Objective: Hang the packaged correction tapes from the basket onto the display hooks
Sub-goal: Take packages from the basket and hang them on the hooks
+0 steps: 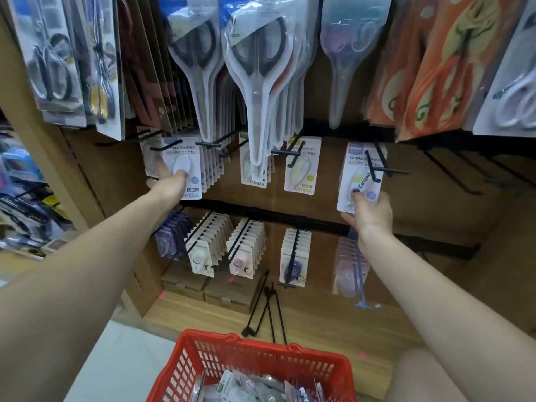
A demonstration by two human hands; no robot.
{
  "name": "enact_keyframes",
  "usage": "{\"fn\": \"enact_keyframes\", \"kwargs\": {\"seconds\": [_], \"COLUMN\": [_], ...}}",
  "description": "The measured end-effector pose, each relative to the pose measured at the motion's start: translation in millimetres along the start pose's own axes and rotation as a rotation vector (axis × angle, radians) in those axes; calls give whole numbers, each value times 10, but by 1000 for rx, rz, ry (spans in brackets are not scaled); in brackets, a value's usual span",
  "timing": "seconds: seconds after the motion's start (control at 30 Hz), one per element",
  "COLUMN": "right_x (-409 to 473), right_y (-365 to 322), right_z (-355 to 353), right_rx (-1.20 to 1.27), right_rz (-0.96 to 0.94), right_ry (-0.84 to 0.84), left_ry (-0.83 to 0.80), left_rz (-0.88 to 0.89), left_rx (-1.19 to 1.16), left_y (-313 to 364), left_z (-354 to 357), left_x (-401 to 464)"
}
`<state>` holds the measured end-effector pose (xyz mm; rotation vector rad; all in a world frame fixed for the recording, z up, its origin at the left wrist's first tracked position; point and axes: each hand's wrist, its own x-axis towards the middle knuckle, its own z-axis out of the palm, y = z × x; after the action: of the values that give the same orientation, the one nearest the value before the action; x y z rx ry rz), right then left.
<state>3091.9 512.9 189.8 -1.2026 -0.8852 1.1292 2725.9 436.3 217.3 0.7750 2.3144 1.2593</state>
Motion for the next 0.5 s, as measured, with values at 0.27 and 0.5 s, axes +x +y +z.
{"fn": "enact_keyframes", "kwargs": {"seconds": [0.27,0.5], "right_x": [101,-163], "right_y": [41,22], "right_z": [22,-111], "right_rx": [-38,-221], "right_rz": [52,128], "right_ry": [1,26], "left_ry": [9,-18], "left_rz": [-13,22], "left_rx": [-78,-105], "left_y": [51,-96], "left_z": [195,116], "left_x": [196,-278]}}
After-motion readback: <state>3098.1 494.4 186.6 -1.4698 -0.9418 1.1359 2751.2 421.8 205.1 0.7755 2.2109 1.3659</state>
